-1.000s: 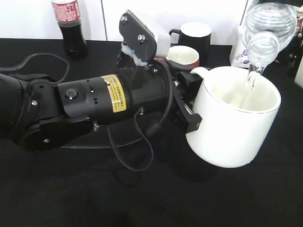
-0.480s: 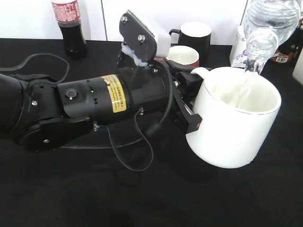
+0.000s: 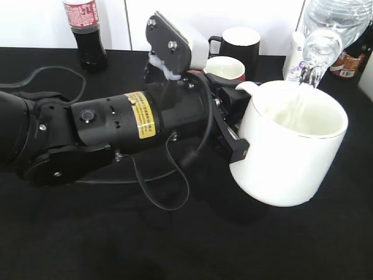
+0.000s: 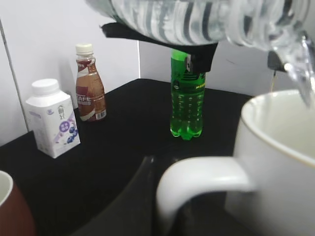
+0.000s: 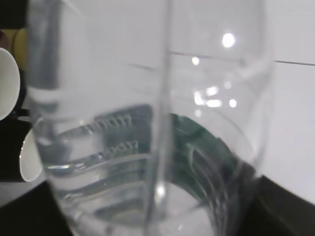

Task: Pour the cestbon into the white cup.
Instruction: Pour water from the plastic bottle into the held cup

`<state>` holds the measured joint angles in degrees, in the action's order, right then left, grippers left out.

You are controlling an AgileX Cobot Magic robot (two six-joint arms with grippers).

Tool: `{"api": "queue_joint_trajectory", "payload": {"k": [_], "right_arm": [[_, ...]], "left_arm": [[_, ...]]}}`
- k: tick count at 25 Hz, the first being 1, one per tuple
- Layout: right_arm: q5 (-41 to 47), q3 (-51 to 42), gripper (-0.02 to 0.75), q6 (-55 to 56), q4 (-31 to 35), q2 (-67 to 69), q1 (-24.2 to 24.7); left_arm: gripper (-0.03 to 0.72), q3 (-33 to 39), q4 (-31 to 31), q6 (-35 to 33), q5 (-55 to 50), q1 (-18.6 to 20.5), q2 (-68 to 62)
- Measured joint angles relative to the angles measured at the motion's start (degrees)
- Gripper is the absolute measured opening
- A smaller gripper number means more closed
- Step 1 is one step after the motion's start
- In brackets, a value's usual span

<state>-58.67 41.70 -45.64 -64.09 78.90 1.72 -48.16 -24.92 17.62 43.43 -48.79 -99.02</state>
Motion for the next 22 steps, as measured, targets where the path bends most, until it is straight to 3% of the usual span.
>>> {"api": "queue_joint_trajectory", "payload": {"k": [6,11,14,19,22], "right_arm": [[-0.1,0.1,0.483,1.9,0.2,-0.1,0.0],[-1.2,0.2,0.483,30.8,-8.0,-0.1,0.0],[-1.2,0.2,0.483,49.0,-8.9,-0.1,0.0],[-1.1,0.2,0.483,89.6,-8.9,-0.1,0.0],[0.9,0.2,0.482,95.9,-8.9,-0.1,0.0]], "left_arm": [[0.048,0.0,0.0,0.6,0.0,0.0,0.0],[0.048,0.0,2.4,-1.9,0.8,0.3,0.0],[0.048,0.0,4.3,-2.3,2.5,0.8,0.0],[0.050,0.7,4.4,-2.5,2.6,7.6,4.4],[0.050,4.8,4.2,-3.7,3.0,12.7,9.5]]}}
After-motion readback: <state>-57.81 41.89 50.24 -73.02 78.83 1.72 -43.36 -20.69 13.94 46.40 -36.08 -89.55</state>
